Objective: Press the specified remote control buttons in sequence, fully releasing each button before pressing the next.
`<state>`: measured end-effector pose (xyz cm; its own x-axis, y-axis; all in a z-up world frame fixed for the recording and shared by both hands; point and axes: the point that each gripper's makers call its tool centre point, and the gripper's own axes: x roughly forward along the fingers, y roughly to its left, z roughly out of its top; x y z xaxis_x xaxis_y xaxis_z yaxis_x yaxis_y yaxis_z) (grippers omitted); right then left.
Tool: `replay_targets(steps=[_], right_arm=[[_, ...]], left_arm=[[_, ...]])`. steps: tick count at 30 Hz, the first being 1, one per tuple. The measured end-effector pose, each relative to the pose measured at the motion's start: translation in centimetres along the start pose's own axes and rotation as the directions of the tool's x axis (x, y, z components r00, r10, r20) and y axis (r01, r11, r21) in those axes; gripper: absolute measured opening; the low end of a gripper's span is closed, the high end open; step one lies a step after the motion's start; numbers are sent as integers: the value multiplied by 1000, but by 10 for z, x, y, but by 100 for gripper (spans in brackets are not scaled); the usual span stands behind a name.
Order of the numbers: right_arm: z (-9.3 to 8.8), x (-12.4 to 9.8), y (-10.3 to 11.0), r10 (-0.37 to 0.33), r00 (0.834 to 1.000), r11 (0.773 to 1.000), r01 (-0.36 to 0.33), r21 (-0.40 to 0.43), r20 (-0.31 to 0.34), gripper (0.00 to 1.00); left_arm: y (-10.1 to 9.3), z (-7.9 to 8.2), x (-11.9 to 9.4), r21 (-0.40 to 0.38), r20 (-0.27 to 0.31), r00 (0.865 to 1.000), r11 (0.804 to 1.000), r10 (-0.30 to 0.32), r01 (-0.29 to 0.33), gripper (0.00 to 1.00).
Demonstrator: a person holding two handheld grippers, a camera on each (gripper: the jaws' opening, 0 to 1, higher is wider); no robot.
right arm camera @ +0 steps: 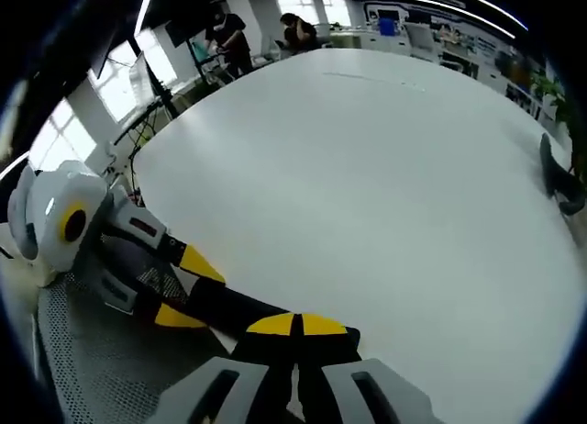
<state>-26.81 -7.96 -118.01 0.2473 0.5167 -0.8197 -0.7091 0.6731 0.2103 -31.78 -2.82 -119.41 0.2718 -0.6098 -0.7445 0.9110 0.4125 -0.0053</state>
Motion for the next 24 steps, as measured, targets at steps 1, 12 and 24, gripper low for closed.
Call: replay_targets(steps=[1,12,24], right_arm=[[-1,1,0,-1,1000,1000,1,-12,-8,0],[-5,4,-2,6,1000,1000,-5,16,-17,0],[-6,3,0,5,1000,1000,-5,-13,-11,0]], left_arm=[[0,0,0,0,0,1000,1000,0,0,24],[1,0,0,0,0,1000,1000,-1,1,25],[1,1,1,1,2,1000,1000,-1,1,24]])
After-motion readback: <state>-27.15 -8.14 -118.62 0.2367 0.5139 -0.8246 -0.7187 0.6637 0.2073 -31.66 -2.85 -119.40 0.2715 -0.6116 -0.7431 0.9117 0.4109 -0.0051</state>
